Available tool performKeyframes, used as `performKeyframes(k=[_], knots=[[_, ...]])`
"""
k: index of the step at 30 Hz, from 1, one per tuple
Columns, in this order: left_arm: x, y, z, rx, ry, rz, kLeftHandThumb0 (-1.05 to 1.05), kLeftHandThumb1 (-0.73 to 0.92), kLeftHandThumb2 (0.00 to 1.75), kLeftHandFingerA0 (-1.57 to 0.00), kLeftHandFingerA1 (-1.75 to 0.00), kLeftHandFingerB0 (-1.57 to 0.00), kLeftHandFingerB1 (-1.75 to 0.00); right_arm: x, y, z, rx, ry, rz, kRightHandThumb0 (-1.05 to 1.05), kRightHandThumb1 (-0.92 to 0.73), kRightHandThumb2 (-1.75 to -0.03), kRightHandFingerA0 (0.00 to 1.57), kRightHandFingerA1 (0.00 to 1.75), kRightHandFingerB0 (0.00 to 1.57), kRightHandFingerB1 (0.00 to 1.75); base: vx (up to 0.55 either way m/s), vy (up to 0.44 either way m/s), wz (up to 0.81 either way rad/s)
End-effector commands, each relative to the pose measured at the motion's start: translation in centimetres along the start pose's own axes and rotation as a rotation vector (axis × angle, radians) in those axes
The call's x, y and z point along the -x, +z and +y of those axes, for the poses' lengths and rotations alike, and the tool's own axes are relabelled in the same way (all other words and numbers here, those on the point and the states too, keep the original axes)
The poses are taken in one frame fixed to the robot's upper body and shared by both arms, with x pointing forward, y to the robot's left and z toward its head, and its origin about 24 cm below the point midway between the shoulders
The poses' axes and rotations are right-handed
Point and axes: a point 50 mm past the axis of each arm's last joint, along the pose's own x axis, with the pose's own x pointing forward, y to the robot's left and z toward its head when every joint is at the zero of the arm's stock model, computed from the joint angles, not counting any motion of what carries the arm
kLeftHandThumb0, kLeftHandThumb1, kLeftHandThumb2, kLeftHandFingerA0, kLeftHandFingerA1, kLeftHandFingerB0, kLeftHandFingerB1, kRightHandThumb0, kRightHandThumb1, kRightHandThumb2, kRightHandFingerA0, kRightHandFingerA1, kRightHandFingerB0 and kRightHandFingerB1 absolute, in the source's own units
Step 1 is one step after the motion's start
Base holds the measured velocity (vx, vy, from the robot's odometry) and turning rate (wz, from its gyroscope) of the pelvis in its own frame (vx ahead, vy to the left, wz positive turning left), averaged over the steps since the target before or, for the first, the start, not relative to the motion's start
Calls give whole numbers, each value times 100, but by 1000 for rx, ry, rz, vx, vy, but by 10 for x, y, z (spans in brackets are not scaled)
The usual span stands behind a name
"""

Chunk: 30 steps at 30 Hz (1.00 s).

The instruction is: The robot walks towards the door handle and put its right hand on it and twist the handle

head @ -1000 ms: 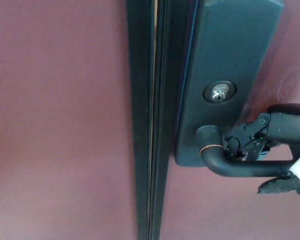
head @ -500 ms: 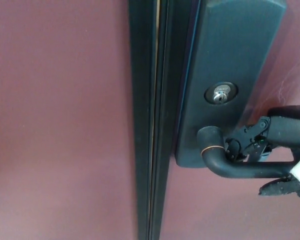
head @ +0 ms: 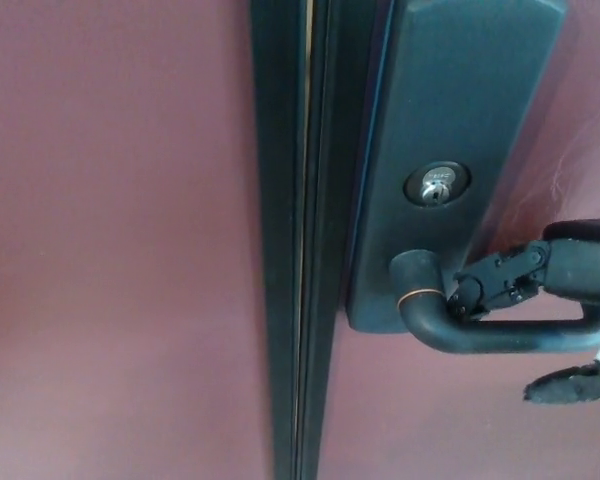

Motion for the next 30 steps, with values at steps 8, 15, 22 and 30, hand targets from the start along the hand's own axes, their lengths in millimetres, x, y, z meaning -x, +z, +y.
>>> performKeyframes(k=[8,15,22,30], knots=[[2,-5,4,-3,-3,9,-24,53,56,-71,-52,-61,-43,26,9,-19,-59,-17,0,-31,-45,-97,1,49,0,45,0,0,0],[4,-9,4,3,-2,15,-25,53,56,-71,-52,-62,-44,36,10,-24,-60,-27,4,-31,-46,-97,1,49,0,46,0,0,0],[4,-9,5,5,4,19,-24,53,56,-72,-52,-63,-44,61,8,-41,-80,-102,-6,-50,-57,-59,9,25,13,27,0,0,0],[1,-1,2,-10,1,1,-25,53,56,-72,-52,-62,-44,124,8,-56,-145,-274,-88,-54,-47,-73,7,35,6,35,0,0,0]])
